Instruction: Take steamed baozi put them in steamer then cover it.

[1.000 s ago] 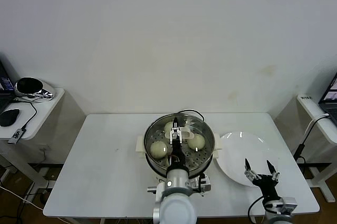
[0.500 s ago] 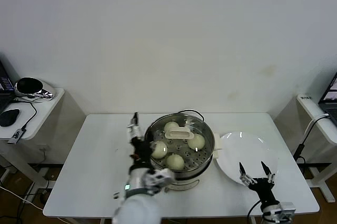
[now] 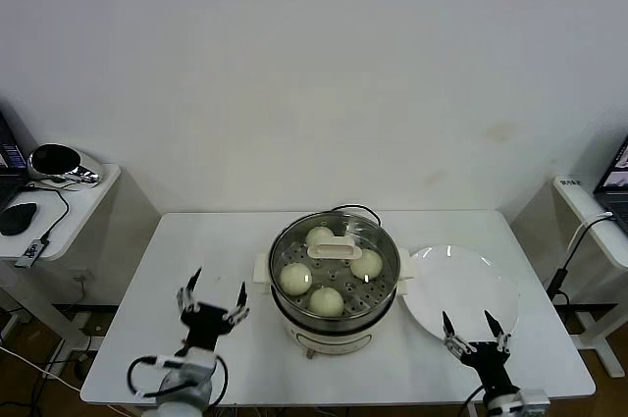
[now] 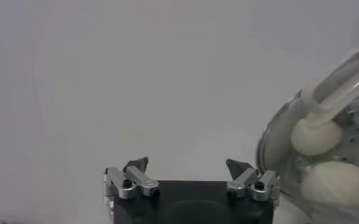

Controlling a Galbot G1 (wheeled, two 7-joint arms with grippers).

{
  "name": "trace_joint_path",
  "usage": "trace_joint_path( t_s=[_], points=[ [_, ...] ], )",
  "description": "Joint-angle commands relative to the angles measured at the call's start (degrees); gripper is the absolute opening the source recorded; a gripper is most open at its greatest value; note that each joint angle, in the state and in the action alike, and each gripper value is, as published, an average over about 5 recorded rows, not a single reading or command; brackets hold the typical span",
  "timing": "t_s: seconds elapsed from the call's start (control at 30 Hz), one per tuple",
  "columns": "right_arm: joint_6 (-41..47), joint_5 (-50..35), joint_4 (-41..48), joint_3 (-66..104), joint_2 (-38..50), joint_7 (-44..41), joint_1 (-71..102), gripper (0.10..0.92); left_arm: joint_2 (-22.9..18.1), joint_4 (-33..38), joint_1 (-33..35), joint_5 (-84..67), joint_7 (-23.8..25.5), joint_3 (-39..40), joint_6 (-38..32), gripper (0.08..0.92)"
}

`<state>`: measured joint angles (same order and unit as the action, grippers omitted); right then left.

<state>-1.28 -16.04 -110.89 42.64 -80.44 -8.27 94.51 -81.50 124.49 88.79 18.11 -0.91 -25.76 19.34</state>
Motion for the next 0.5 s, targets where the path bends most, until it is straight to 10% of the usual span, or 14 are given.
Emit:
trace_joint_path(
  t_s=[0.03, 0.5],
  points=[
    [1.6, 0.1, -3.5, 0.8, -0.1, 1.4, 4.4, 0.823, 0.6, -3.8, 14.3, -26.2, 1.9, -10.4, -8.2, 0.823],
    [4.7, 3.1, -5.8, 1.4, 1.2, 0.3, 5.7, 0.823, -1.8, 3.7, 19.0, -24.2, 4.8, -9.2, -7.0, 0.823]
  ],
)
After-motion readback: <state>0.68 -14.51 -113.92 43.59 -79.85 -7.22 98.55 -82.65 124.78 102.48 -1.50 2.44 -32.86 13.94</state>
